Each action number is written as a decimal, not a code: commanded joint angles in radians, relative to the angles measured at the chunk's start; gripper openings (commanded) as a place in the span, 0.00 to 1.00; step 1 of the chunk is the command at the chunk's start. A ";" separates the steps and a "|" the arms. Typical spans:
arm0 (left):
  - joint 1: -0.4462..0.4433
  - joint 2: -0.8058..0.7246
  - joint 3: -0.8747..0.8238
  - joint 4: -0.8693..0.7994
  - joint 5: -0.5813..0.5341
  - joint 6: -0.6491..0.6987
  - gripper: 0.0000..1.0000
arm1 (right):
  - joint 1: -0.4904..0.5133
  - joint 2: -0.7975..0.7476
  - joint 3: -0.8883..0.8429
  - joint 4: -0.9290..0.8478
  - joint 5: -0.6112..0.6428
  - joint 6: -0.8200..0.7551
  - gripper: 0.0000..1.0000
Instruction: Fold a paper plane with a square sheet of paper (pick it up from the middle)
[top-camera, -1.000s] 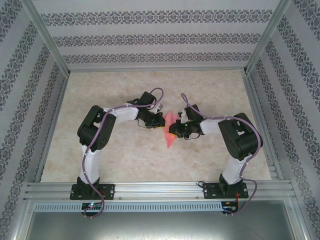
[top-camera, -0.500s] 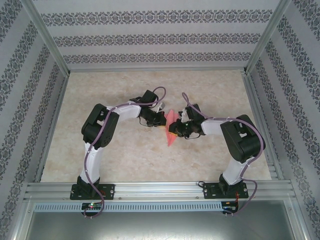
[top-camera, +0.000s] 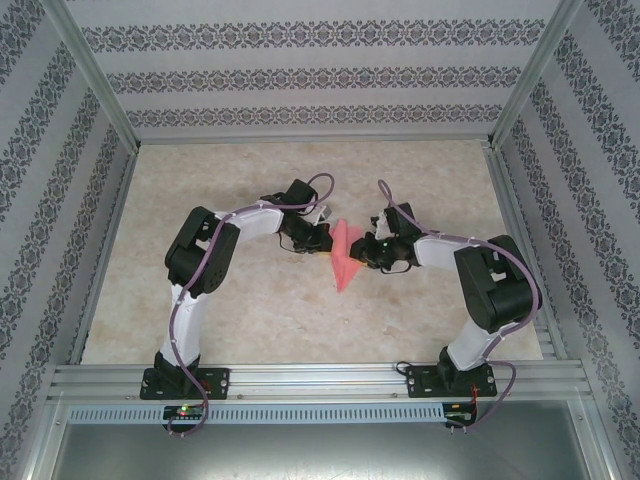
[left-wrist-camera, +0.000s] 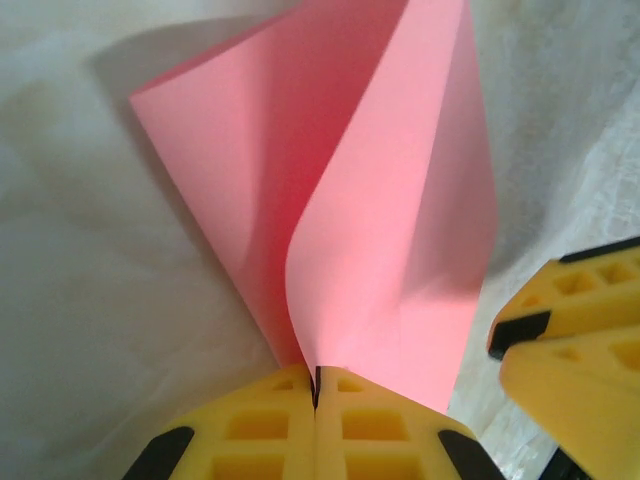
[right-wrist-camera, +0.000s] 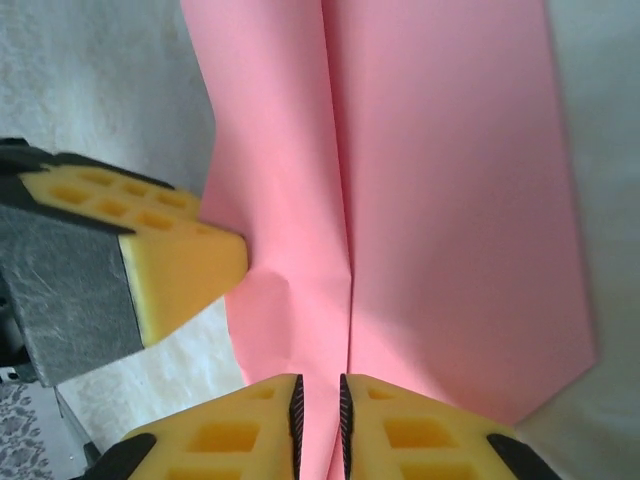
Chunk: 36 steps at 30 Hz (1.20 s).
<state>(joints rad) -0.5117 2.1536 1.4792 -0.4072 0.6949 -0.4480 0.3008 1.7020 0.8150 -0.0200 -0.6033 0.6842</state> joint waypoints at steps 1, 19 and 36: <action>-0.010 0.005 0.039 -0.038 0.003 0.045 0.05 | -0.017 0.037 0.058 -0.064 0.038 -0.070 0.20; -0.013 0.057 0.111 -0.089 0.043 0.086 0.05 | -0.020 0.197 0.119 -0.100 0.045 -0.125 0.13; -0.013 0.122 0.167 -0.129 0.054 0.116 0.05 | -0.015 0.179 0.125 -0.105 0.040 -0.138 0.12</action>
<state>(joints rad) -0.5117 2.2402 1.6169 -0.4973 0.7330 -0.3656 0.2771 1.8645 0.9428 -0.0792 -0.5919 0.5743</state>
